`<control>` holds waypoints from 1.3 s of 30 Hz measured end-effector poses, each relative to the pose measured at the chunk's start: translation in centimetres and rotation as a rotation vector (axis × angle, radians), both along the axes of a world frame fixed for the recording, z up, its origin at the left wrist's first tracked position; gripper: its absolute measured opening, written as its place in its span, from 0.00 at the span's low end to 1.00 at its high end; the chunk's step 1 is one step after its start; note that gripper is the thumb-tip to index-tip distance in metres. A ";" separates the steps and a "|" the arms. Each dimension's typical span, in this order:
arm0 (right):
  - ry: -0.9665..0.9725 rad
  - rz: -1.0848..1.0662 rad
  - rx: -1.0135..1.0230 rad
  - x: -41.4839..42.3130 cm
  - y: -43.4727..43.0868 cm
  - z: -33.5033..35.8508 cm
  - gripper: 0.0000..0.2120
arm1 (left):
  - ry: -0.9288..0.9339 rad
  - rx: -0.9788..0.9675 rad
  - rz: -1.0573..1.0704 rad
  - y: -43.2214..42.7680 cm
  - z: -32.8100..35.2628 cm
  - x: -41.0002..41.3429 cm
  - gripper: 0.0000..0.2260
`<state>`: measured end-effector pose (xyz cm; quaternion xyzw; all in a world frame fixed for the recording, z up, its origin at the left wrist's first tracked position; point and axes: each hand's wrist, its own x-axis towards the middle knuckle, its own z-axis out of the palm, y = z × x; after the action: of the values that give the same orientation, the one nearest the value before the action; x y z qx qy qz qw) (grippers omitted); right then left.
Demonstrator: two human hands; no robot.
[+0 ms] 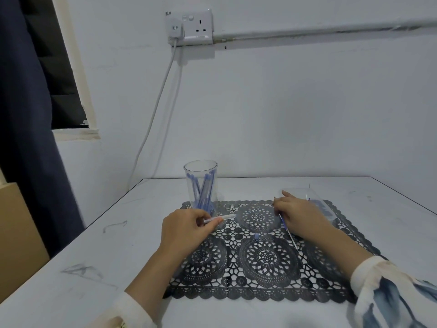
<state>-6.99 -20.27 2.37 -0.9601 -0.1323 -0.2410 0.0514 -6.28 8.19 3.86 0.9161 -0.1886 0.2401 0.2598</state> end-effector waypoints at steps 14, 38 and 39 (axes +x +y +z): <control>0.175 0.017 -0.355 -0.6 0.6 0.6 0.11 | -0.010 -0.004 -0.008 0.1 -0.2 0.1 0.17; 0.338 -0.457 0.445 0.3 -2.6 5.1 0.08 | 0.002 0.030 0.000 0.0 -0.4 0.4 0.18; 0.379 -0.471 0.418 0.3 -2.4 5.1 0.08 | 0.003 0.032 -0.001 0.0 -0.5 0.5 0.19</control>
<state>-6.68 -22.68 7.44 -0.9606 0.1564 -0.0861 0.2131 -5.81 8.17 3.39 0.9204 -0.1925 0.2357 0.2454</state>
